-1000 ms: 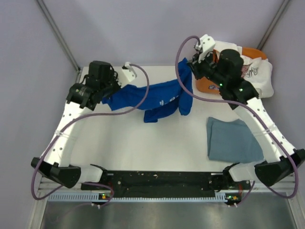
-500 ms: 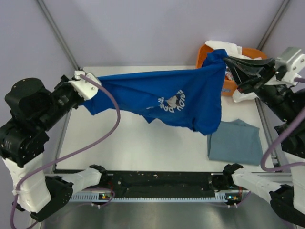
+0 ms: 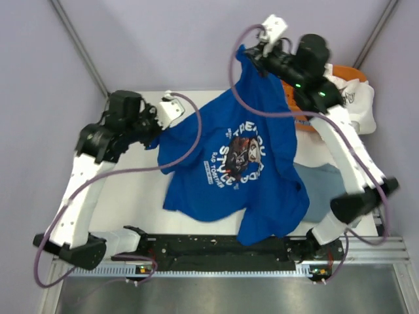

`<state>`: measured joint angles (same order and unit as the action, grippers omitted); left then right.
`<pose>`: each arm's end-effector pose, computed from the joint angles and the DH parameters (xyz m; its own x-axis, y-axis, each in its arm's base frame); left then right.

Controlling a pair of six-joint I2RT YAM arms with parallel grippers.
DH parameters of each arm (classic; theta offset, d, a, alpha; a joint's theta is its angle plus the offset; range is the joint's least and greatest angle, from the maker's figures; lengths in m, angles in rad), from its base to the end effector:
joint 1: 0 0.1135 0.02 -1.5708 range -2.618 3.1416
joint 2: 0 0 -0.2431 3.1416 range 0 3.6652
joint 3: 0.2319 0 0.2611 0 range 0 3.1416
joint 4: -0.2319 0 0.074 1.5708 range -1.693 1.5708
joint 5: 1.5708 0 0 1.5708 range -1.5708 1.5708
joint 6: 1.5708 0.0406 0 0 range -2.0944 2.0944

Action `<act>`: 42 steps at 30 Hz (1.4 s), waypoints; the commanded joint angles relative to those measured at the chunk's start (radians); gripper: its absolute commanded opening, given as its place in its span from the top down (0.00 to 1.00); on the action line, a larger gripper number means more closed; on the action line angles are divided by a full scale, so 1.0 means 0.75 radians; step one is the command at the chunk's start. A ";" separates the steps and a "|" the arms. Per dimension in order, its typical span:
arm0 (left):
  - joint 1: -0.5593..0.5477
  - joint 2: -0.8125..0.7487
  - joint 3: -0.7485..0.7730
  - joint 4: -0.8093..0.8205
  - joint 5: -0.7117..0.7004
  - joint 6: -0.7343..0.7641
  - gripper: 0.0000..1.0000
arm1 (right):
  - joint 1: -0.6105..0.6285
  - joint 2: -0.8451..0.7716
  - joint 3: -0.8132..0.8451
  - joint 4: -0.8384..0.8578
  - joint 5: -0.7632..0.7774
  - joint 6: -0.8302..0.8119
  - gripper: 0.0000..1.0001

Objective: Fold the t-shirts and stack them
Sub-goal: Flatten out the tshirt

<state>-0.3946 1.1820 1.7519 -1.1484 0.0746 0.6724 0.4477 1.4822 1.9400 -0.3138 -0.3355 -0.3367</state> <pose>0.1883 -0.0817 0.4635 -0.1202 0.7229 -0.6804 0.6594 0.5705 0.4896 0.2746 0.1467 0.5379 0.3542 -0.1760 -0.9185 -0.6203 0.6908 -0.3715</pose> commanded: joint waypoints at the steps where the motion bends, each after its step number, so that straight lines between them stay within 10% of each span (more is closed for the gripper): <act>1: 0.052 0.121 -0.243 0.291 -0.048 -0.101 1.00 | -0.028 0.375 0.154 0.103 0.020 -0.071 1.00; 10: 0.309 0.587 -0.105 0.737 -0.246 -0.152 1.00 | -0.030 0.930 0.487 0.173 0.292 0.113 1.00; 14: 0.309 0.886 0.120 0.770 -0.318 -0.099 1.00 | -0.039 0.965 0.479 0.183 0.329 0.113 0.65; 15: 0.309 0.951 0.165 0.766 -0.330 -0.093 0.94 | -0.036 0.965 0.473 0.169 0.333 0.103 0.48; 17: 0.309 1.046 0.257 0.764 -0.379 -0.101 0.37 | -0.039 0.945 0.469 0.073 0.347 0.083 0.24; 21: 0.315 1.010 0.213 0.766 -0.339 -0.109 0.12 | -0.039 0.733 0.282 -0.123 0.392 0.144 0.01; 30: 0.305 0.259 -0.609 0.493 0.354 0.375 0.16 | 0.000 -0.104 -0.853 -0.130 -0.087 0.147 0.05; 36: 0.307 0.009 -1.049 0.210 0.349 0.701 0.16 | 0.105 -0.460 -1.273 -0.299 -0.222 -0.416 0.18; 42: 0.307 -0.062 -1.346 0.379 0.281 0.707 0.15 | 0.278 -0.438 -1.404 -0.469 -0.162 -0.606 0.21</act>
<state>-0.1665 1.1744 0.8425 -0.9119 0.2874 1.1339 0.5755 1.1275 0.9333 -0.5625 -0.4446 -0.6090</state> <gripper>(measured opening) 0.843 0.787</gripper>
